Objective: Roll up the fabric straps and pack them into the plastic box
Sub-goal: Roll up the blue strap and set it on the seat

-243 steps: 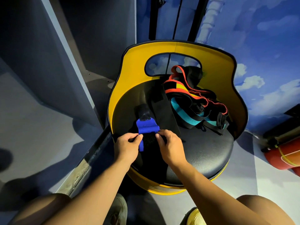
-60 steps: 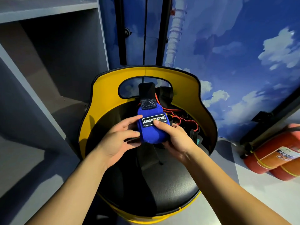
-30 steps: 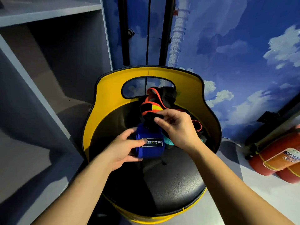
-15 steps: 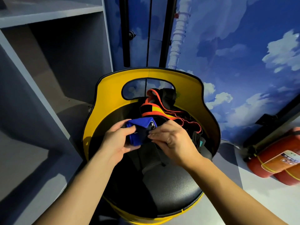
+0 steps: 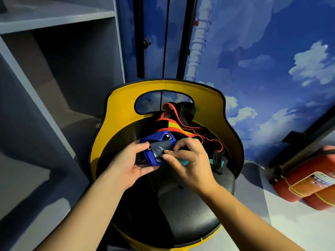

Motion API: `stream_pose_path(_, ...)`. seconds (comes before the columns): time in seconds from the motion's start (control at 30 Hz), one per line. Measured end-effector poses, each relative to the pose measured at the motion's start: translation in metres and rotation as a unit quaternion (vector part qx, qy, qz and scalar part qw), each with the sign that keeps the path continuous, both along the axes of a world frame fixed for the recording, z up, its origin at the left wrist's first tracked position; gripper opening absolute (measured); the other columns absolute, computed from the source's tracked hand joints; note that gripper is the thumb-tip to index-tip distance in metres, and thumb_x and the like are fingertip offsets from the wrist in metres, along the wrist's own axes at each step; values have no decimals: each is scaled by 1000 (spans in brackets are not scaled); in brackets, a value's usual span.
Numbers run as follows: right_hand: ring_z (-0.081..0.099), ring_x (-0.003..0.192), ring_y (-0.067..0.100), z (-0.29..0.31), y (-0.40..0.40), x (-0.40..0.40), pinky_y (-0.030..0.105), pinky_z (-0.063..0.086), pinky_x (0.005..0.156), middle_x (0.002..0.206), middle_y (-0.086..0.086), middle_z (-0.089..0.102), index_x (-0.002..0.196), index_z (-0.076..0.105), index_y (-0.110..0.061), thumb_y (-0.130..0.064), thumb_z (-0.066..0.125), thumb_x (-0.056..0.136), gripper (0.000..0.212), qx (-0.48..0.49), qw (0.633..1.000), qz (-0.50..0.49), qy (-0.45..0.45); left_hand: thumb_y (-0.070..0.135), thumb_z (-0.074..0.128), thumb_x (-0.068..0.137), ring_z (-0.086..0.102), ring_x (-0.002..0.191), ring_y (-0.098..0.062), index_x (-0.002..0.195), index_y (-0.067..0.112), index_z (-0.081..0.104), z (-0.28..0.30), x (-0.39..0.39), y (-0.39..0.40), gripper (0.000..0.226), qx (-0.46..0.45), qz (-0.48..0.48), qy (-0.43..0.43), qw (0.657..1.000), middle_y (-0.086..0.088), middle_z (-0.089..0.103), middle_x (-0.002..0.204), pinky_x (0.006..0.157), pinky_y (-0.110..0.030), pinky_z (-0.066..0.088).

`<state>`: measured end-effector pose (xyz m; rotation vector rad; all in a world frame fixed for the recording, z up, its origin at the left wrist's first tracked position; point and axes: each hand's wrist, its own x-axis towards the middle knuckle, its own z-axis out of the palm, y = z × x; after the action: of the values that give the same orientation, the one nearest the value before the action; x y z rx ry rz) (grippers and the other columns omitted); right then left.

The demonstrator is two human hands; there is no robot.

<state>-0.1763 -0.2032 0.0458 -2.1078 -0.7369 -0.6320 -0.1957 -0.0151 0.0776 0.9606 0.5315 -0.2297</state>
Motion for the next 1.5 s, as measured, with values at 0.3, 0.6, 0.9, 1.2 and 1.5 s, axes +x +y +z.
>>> stream_pose_path(0.3,52,131,12,8,-7,9,35,47,107,141,-4,50,145,42,-35,-36,81,82,74,159,907,138,366,16,59,96,72,101,-39,122,18,68,4,-5,-1,28,32,-54,-8,998,-16,73,116,84,-50,59)
stream_pose_path(0.6,70,106,29,18,0,8,39,60,85,116,12,72,133,55,-22,-13,71,86,50,309,827,162,441,29,78,77,73,100,-34,132,33,60,9,-7,-3,58,115,-126,-113,979,-1,68,126,88,-52,58)
stream_pose_path(0.9,65,118,25,19,-3,7,39,58,88,129,6,66,134,57,-26,-16,72,86,51,281,839,176,432,12,84,73,74,97,-31,123,39,67,1,-6,-4,59,162,-94,-152,970,0,67,124,77,-50,62)
stream_pose_path(1.2,65,119,19,10,9,5,44,54,101,130,4,66,140,53,-25,-23,78,80,65,309,842,113,426,9,80,76,75,93,-36,131,27,61,-7,-4,-7,60,103,-44,-132,985,-5,70,119,74,-46,62)
stream_pose_path(1.5,66,113,37,-6,21,0,52,45,109,117,19,71,121,65,-9,-32,93,66,65,398,771,109,485,27,79,74,73,98,-38,129,29,56,-11,-5,-3,59,95,-69,-105,988,-9,73,119,85,-48,60)
